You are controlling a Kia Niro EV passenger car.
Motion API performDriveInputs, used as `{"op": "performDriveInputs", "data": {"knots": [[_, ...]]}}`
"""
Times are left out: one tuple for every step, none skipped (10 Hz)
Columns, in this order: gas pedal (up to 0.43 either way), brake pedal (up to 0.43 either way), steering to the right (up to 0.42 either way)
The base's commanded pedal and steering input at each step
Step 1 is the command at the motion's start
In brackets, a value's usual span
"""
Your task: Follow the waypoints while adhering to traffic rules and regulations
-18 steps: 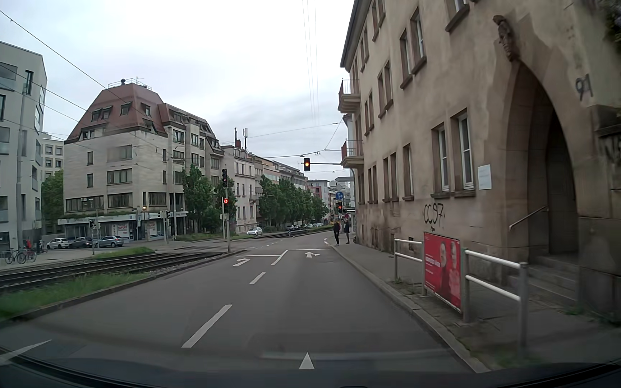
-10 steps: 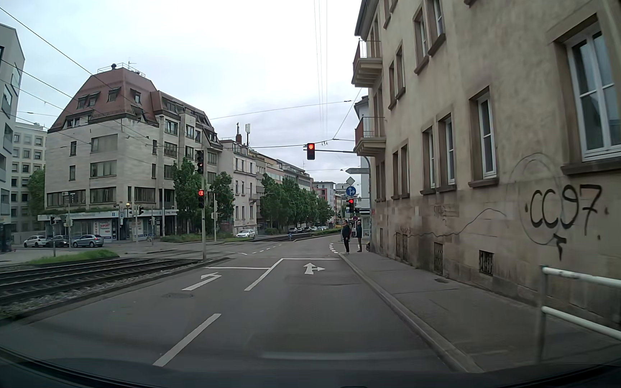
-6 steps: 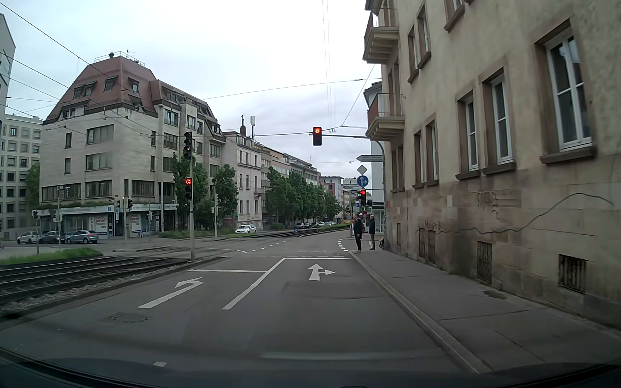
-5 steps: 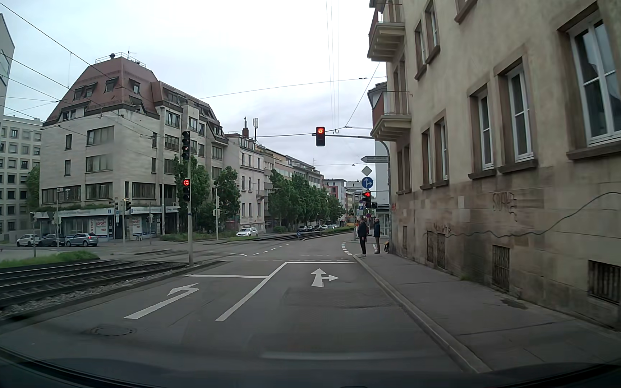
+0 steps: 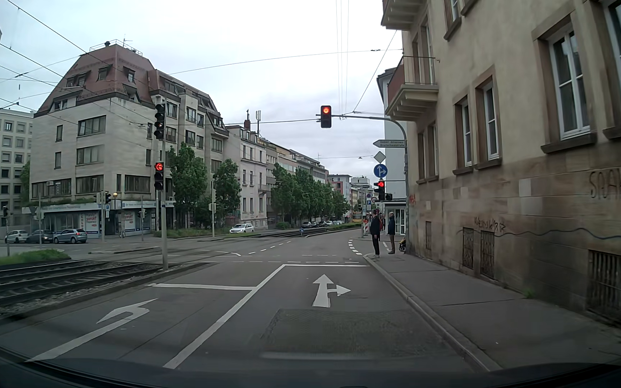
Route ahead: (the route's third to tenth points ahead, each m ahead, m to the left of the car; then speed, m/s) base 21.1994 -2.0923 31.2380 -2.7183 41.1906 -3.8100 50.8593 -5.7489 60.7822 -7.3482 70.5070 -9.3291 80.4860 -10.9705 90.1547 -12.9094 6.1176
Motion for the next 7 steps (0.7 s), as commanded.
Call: {"op": "performDriveInputs", "data": {"knots": [[0.0,0.25,-0.008],[0.0,0.25,-0.008],[0.0,0.25,-0.006],[0.0,0.25,-0.003],[0.0,0.244,-0.001],[0.0,0.232,0.001],[0.0,0.232,0.003]]}}
